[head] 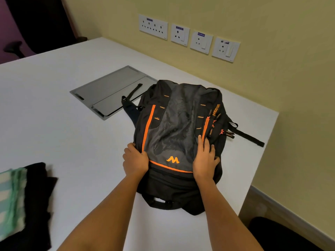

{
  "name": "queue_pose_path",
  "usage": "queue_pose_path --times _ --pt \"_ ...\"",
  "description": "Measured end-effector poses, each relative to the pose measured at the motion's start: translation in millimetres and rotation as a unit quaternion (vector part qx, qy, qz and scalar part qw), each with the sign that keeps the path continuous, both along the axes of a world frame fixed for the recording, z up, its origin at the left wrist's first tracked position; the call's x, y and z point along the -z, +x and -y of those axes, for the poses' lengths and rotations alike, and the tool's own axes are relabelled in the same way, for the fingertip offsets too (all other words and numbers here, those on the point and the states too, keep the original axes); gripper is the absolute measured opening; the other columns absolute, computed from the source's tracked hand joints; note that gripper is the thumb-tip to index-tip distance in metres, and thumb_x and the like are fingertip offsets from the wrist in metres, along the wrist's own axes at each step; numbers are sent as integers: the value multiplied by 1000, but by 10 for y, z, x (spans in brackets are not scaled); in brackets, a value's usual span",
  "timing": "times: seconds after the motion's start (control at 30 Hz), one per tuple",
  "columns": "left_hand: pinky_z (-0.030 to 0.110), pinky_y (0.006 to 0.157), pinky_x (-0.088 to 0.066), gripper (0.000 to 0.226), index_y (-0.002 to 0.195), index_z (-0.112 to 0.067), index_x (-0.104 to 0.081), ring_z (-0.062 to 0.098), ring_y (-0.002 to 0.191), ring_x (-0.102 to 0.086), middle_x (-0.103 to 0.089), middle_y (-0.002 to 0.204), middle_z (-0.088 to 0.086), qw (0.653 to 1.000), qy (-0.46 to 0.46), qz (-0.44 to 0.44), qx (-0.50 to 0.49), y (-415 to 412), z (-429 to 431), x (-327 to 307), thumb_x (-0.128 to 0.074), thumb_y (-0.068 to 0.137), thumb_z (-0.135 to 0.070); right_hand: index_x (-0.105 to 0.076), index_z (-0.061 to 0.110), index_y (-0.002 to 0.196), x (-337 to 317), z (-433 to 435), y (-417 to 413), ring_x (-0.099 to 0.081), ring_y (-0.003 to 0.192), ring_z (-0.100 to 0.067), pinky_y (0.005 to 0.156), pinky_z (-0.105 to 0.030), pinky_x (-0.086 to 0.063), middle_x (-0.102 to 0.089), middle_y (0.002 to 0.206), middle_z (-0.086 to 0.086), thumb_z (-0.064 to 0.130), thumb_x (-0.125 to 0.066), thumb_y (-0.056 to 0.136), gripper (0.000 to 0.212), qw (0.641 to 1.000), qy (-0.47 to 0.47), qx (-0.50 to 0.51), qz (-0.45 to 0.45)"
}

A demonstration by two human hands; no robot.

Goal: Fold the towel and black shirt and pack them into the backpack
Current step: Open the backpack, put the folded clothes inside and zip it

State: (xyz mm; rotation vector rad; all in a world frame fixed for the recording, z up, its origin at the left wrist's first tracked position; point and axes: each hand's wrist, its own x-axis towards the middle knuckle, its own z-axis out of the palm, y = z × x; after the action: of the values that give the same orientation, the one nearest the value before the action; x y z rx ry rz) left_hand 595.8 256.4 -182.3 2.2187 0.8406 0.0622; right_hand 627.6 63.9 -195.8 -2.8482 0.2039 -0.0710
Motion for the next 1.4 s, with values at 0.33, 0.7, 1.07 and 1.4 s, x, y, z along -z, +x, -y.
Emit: queue_pose_path --times 0.33,0.7,1.07,1.4 --pt "48 98 -38 44 133 -5 -36 36 118 -46 -46 131 18 990 58 -50 -118 -918 -442 66 -45 92 -19 1 29 151 -15 -589 -462 -12 146 -29 112 -55 -22 -6 159 1 10 -54 94 82 992 3 -127 -21" --pt "47 116 -21 62 151 -13 -10 31 145 -18 -9 159 10 990 114 -2 -77 -1054 -898 172 -39 97 -23 -4 32 151 -16 -1077 -213 -11 146 -28 112 -58 -17 -9 159 2 8 -45 98 71 977 42 -207 -39" --pt "43 119 -13 56 150 -15 -21 25 145 -19 -15 158 9 982 166 58 -62 -893 -975 156 -39 97 -20 -38 22 137 -148 -1210 138 -50 121 -25 100 -49 -35 -49 134 -4 29 -36 101 37 979 161 -117 54" --pt "34 118 -2 74 150 -25 -20 17 148 -6 -10 160 -1 940 271 46 202 -238 -797 117 4 84 -48 -51 7 131 -333 -1241 774 -45 120 -29 98 -37 -39 -51 131 -13 17 -47 98 35 988 54 -119 80"
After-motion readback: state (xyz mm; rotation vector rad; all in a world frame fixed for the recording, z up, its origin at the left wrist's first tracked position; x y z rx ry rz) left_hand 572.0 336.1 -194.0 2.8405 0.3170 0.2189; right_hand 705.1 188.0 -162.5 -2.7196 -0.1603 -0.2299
